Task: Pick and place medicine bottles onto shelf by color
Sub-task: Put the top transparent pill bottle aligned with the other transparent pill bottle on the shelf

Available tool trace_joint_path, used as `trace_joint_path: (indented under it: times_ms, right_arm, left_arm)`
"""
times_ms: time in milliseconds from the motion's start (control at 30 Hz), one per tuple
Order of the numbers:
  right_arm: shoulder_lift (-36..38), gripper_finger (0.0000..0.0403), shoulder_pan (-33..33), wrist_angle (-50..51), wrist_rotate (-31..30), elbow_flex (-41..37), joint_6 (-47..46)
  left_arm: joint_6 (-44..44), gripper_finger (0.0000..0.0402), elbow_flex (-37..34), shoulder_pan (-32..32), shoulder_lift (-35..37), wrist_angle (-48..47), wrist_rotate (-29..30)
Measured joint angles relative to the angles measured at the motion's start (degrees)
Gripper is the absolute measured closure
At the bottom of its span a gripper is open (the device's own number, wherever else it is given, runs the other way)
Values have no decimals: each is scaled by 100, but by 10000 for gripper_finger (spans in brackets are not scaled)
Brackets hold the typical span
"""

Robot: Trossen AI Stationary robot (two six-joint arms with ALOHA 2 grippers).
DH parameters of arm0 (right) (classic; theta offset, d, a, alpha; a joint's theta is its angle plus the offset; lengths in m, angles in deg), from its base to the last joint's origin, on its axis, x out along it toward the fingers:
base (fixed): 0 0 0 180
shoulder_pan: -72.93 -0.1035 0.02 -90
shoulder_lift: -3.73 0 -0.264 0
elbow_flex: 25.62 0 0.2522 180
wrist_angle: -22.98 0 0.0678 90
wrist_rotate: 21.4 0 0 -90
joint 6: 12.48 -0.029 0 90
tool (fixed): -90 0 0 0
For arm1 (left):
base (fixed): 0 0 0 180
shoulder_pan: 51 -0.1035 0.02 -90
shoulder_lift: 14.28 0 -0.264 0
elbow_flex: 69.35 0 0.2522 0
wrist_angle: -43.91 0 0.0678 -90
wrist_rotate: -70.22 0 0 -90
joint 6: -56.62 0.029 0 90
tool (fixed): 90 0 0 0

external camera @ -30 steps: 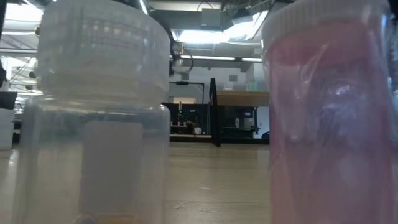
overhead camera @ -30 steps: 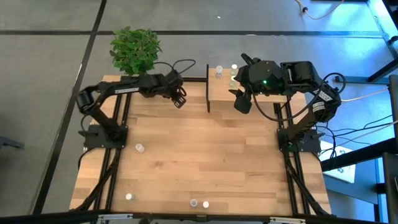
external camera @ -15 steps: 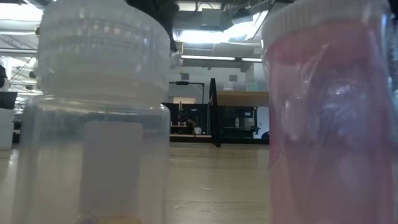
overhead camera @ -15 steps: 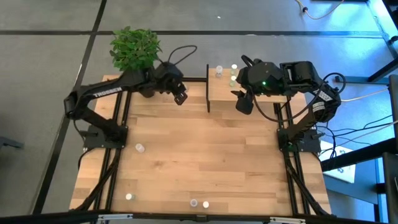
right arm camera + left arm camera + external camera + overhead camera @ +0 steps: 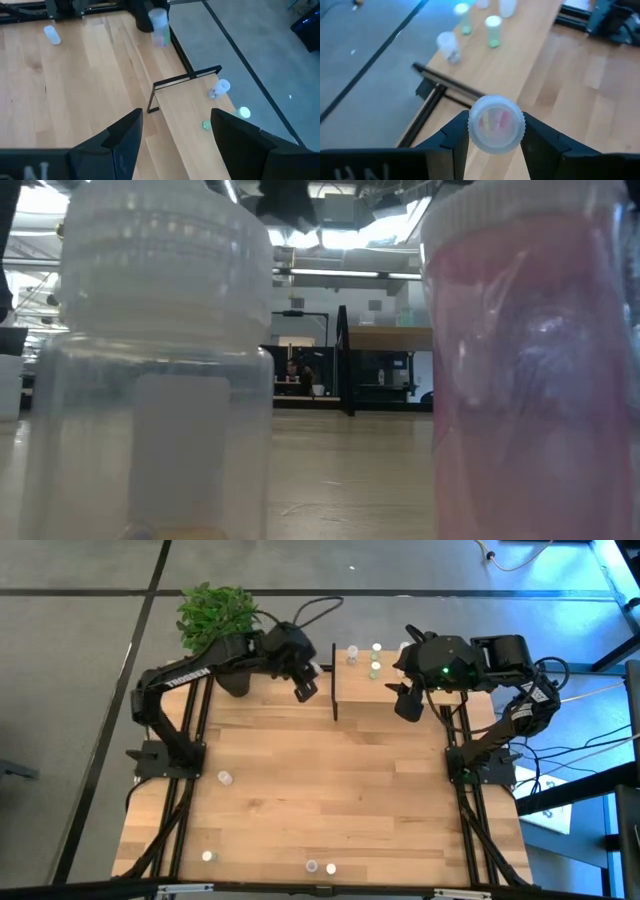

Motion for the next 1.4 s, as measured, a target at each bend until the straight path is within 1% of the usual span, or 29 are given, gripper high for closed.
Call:
trace_joint_path:
  times_ms: [300, 567, 700, 867, 1000, 1167, 1400]
  right_arm:
    - [35, 166, -2, 33, 2, 0, -83]
    - [33, 166, -2, 76, 35, 0, -83]
    - [33, 166, -1, 76, 55, 0, -83]
    - [33, 166, -2, 76, 57, 0, -84]
    - [33, 166, -2, 76, 57, 0, -86]
    - [33, 166, -1, 76, 56, 0, -84]
    - [33, 166, -1, 76, 55, 0, -86]
  left_arm:
    - [433, 261, 1044, 454, -875, 32, -11]
    - [682, 261, 1622, 409, -1625, 42, -219]
    - [884, 261, 1650, 352, -1876, 50, -405]
    - [980, 261, 1646, 221, -2184, 204, -456]
    - [1123, 261, 1649, 40, -2259, 537, -441]
    - [1196, 261, 1646, -156, -2263, 601, -774]
    - [1269, 261, 1646, -211, -2263, 448, -777]
